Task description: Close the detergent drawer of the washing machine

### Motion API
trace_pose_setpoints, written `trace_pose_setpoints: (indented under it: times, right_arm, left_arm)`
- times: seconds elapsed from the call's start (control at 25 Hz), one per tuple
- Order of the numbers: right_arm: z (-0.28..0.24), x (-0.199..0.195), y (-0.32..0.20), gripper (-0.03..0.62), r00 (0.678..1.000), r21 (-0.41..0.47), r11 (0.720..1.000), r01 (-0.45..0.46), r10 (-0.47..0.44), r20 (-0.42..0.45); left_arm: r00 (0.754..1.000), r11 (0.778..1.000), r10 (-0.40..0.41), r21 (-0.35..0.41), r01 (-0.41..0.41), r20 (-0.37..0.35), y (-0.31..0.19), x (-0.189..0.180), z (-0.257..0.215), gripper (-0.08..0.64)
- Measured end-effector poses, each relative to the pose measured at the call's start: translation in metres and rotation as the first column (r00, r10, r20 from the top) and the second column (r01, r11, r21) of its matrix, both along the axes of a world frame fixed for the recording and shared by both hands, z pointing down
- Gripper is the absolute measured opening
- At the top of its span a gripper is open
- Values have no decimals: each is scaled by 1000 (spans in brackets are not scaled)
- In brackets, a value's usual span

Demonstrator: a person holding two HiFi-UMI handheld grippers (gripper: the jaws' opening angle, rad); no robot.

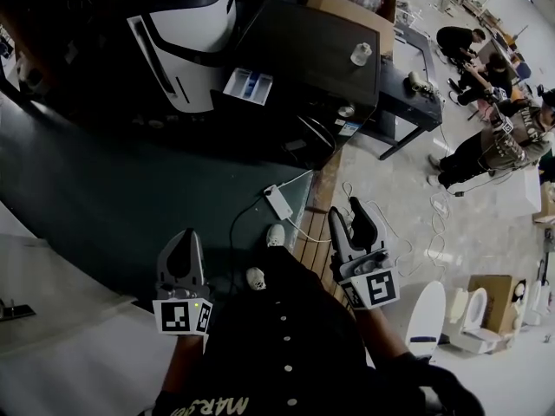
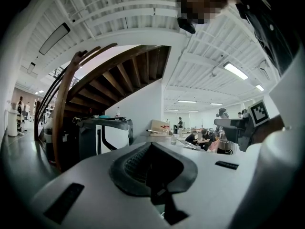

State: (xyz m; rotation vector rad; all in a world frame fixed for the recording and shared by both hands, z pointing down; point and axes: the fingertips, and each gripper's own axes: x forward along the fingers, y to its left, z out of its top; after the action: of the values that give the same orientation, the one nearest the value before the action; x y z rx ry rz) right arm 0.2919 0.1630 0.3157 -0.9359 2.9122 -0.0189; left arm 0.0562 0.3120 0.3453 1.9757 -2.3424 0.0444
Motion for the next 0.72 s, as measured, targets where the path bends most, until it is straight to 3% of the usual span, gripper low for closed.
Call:
trace_pose_setpoints:
  times: [0.32, 0.72]
  right_arm:
    - [14, -26, -31, 179, 999, -33, 999, 28, -29, -21]
    - [7, -81, -57, 224, 991, -25, 990, 137, -136, 13]
  left_arm:
    - [999, 999, -33, -9, 33, -1, -28, -18, 6, 14]
    - [998, 998, -61, -12, 61, 9, -57, -54, -1, 14]
